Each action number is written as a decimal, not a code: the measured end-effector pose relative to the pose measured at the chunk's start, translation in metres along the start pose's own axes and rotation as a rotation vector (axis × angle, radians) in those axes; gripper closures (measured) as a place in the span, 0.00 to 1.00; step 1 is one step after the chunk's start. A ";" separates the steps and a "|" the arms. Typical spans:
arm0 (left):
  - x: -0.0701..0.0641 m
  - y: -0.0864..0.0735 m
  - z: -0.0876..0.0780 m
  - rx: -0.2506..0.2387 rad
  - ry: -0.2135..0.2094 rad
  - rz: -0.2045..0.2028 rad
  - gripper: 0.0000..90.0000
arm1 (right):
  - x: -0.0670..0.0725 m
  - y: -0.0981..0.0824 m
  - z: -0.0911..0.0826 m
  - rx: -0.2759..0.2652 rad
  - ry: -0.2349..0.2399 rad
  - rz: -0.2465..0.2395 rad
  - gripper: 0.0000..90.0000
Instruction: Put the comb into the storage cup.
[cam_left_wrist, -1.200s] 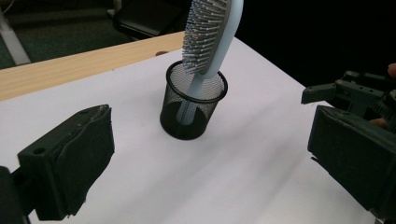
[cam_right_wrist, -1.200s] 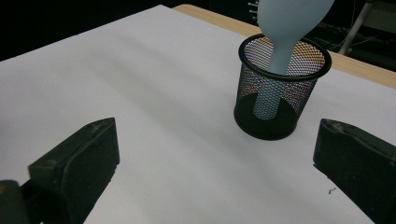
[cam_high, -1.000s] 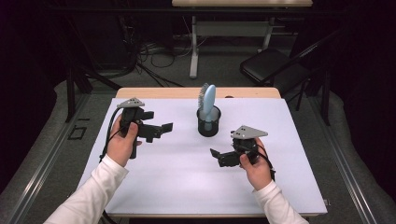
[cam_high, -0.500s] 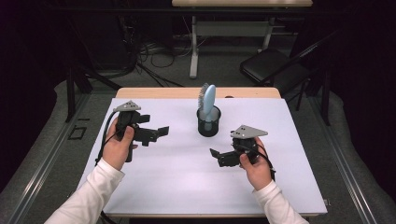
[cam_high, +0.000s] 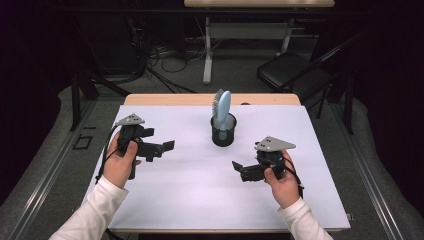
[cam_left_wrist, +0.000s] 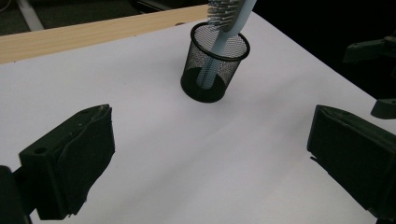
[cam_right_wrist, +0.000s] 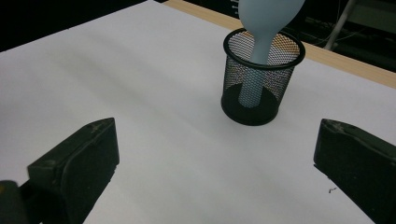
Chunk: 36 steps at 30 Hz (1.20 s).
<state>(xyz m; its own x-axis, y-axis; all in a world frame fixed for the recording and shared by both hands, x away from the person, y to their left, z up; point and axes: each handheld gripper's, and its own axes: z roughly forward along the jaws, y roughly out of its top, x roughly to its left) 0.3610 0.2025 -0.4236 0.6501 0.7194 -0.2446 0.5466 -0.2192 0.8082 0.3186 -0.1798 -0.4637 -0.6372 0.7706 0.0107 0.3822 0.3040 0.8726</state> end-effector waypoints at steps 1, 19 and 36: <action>0.001 -0.002 -0.001 -0.003 0.003 -0.003 0.01 | 0.000 -0.001 -0.001 0.001 -0.002 0.000 0.00; 0.009 -0.046 -0.005 -0.021 0.026 -0.027 0.01 | -0.008 -0.027 -0.022 0.017 -0.055 0.037 0.00; 0.016 -0.072 0.003 -0.042 0.029 -0.039 0.02 | -0.013 -0.048 -0.024 0.013 -0.089 0.062 0.01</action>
<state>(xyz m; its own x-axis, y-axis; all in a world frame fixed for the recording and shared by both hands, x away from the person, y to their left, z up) 0.3335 0.2275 -0.4876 0.6128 0.7459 -0.2612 0.5483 -0.1633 0.8202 0.2922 -0.2185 -0.4942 -0.5503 0.8347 0.0200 0.4277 0.2612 0.8654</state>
